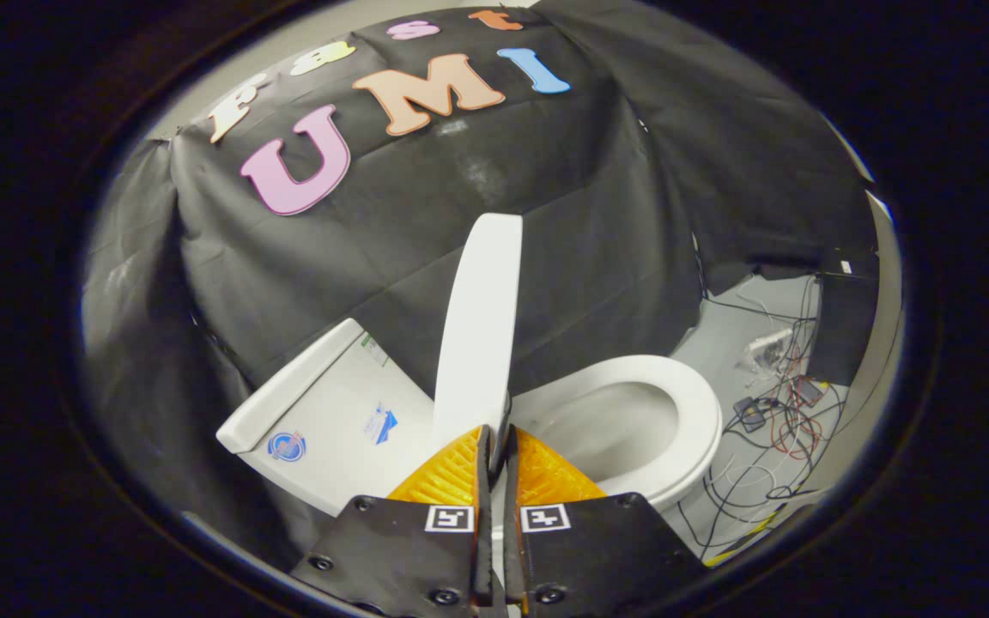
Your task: Open the toilet lid.
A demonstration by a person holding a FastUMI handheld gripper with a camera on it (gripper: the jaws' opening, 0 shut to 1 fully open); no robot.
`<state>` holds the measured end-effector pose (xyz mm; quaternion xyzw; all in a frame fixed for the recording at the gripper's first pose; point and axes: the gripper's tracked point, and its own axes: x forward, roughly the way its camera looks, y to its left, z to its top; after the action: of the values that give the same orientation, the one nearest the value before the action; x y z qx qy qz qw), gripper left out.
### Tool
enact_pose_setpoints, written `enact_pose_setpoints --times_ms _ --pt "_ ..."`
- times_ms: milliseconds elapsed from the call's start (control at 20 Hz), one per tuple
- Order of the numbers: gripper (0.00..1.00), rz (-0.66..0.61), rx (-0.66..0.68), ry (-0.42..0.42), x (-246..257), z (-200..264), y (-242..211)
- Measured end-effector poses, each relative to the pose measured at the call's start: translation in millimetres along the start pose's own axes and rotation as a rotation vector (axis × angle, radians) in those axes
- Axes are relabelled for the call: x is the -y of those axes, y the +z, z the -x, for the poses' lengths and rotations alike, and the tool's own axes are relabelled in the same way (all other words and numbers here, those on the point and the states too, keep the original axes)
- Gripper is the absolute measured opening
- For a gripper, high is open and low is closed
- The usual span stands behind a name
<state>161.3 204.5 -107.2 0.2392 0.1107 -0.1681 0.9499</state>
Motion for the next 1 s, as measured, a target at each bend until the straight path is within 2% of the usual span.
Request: enact_pose_setpoints --times_ms 100,700,1000 --pt "0.06 0.071 0.006 -0.012 -5 0 1" --pt "0.06 0.199 0.024 0.0 -62 0 9" --pt "0.06 0.389 0.027 -0.003 -91 -1 11"
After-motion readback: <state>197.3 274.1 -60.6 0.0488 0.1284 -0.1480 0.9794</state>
